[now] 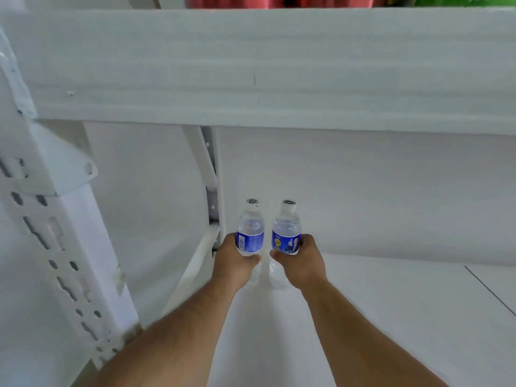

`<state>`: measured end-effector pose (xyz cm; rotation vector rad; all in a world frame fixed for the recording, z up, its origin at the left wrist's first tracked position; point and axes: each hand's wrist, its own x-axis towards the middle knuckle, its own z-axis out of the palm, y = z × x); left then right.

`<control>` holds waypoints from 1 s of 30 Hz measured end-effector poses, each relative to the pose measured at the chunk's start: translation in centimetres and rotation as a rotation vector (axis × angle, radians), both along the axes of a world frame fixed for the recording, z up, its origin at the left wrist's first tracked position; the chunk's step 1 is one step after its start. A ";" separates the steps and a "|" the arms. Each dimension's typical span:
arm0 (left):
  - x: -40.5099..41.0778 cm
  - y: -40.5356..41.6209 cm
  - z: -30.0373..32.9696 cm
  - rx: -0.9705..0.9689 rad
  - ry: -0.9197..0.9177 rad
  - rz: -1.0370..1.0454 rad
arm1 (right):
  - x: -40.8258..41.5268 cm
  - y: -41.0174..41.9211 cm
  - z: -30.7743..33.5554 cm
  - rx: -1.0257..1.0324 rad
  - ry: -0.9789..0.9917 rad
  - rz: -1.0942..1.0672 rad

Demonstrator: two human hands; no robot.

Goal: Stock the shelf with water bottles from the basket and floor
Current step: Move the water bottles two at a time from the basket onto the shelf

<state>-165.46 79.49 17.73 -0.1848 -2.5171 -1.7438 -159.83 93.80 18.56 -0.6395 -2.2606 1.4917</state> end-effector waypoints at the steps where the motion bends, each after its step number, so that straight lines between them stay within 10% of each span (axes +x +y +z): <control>1: -0.6 0.3 -0.1 0.000 0.009 0.002 | -0.7 0.2 -0.3 0.009 -0.003 -0.003; 30: -7.3 1.3 -3.5 0.028 -0.017 -0.008 | -7.8 0.3 -4.6 0.107 -0.001 0.067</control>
